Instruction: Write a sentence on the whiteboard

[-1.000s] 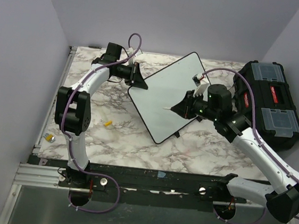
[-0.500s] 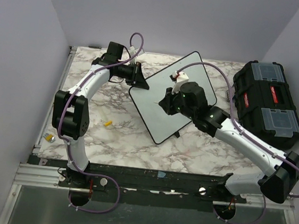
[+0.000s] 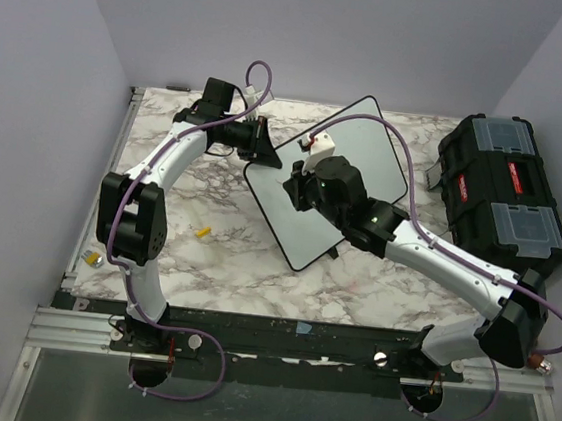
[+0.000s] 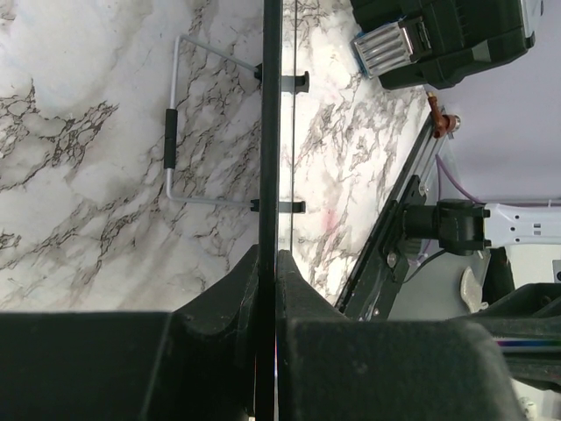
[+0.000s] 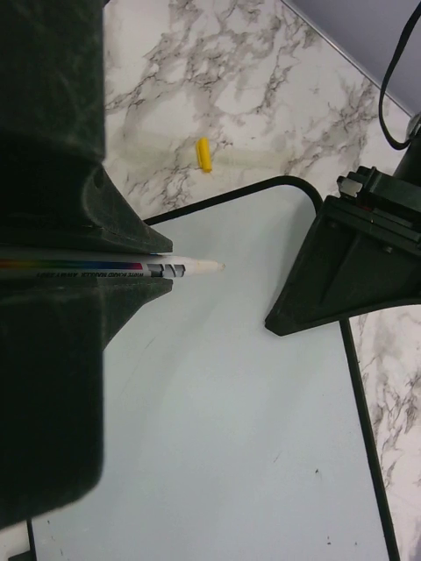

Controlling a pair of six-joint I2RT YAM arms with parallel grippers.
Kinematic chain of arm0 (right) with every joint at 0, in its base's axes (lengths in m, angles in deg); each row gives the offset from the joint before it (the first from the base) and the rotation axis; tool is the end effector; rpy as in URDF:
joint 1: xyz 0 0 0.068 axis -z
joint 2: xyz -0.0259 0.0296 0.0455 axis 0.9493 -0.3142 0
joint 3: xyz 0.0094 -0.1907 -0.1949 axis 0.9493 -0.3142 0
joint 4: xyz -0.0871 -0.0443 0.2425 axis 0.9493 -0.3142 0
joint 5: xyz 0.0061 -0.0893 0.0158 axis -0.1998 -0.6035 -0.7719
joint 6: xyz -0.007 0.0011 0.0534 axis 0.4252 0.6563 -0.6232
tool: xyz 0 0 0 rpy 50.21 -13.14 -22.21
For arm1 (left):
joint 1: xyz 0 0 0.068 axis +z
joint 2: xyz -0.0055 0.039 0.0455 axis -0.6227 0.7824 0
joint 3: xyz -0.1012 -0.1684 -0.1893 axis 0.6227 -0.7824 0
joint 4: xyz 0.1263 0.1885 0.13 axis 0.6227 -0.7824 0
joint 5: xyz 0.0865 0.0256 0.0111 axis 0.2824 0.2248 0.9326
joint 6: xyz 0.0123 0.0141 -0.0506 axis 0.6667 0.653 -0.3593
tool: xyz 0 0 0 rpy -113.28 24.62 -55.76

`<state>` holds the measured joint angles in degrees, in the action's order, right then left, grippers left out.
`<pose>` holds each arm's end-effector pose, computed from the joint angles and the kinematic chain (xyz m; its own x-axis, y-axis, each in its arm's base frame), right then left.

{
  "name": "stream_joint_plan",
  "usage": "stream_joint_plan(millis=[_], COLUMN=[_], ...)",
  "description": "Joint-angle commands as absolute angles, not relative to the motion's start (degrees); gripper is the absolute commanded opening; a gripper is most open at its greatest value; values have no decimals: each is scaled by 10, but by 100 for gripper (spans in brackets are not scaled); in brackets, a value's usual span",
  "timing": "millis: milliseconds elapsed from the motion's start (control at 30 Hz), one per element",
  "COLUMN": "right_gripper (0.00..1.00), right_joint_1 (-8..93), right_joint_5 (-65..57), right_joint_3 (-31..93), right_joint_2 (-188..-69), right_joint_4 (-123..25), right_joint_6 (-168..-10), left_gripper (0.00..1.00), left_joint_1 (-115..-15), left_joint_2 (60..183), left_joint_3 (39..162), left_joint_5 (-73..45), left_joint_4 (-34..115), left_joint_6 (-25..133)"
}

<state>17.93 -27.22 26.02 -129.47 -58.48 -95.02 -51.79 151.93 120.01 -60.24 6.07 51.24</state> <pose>0.2062 0.2648 0.3465 -0.3480 -0.1173 -0.9301 -0.5631 0.8194 0.1073 0.3924 -0.1222 0.2940 -0.8570 0.0551 -0.5123 0.4768 0.4620 -0.7478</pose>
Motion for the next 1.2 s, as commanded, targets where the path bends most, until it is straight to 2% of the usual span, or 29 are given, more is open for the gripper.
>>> stream_joint_plan(millis=[0, 600, 1167], right_gripper=[1, 1, 1], right_joint_1=[167, 161, 160], right_joint_5=[-301, -301, -373], right_joint_3=[280, 292, 274], right_joint_2=[-1312, -1361, -1375], right_joint_4=[-554, -540, -543], right_joint_6=[-943, -949, -960], left_gripper=[0, 0, 0], left_joint_1=[-525, -536, -542], left_joint_2=[1482, 1472, 1466], left_joint_3=[1200, 1202, 1206], left_joint_5=[-576, -564, -561], left_joint_4=[76, 71, 64], left_joint_6=[531, 533, 537])
